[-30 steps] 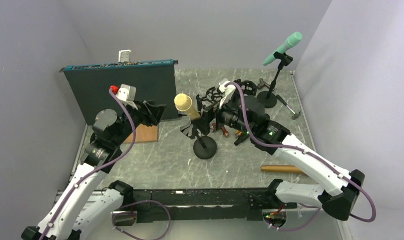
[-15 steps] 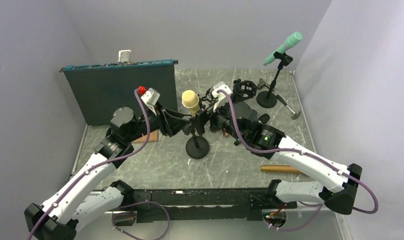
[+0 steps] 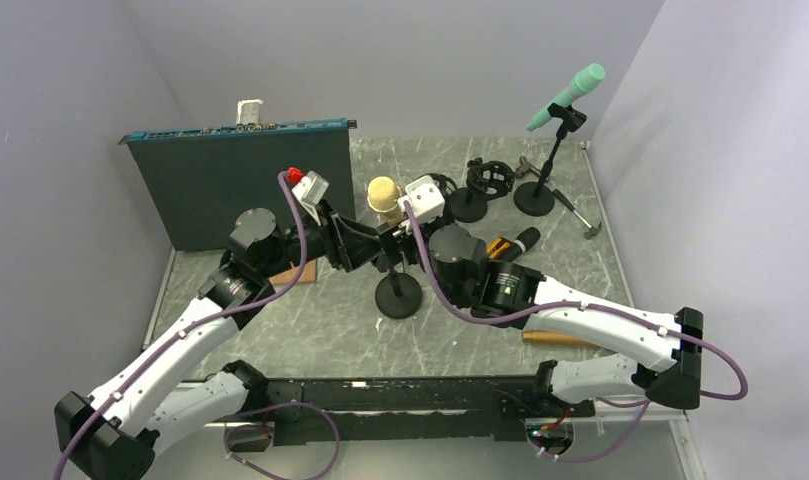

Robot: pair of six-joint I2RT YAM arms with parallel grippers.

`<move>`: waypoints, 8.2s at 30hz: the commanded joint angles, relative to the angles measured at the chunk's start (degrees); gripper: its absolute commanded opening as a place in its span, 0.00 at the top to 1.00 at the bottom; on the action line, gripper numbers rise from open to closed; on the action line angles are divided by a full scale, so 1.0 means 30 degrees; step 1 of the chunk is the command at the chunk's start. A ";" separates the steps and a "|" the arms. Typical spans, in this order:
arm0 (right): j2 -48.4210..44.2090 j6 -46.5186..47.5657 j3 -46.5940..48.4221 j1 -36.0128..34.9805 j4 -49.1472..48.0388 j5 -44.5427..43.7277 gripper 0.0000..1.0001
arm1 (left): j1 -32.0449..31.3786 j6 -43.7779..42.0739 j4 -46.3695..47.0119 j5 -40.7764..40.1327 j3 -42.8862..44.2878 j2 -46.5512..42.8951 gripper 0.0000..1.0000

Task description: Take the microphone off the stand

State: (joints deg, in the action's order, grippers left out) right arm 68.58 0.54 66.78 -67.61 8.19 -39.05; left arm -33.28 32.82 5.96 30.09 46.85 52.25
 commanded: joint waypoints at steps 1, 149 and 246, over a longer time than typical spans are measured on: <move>-0.0216 0.1422 -0.1076 -0.0196 -0.4599 0.0103 0.25 | -0.0216 -0.0251 0.0867 -0.0308 -0.0290 -0.1254 0.37; -0.7138 -2.0492 -1.3541 1.8683 0.7775 0.6567 0.96 | -0.1239 -0.9364 -0.1947 -0.6167 -0.3209 -0.5955 1.00; 0.2389 -1.9688 -0.8349 0.6688 -1.3537 1.4520 1.00 | -0.1237 -0.9378 -0.9775 -0.9613 0.0311 -1.0293 0.42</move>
State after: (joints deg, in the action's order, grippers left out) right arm 75.64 -66.85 43.11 -49.10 -33.65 7.81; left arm -37.41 3.86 -25.85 5.52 45.84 22.50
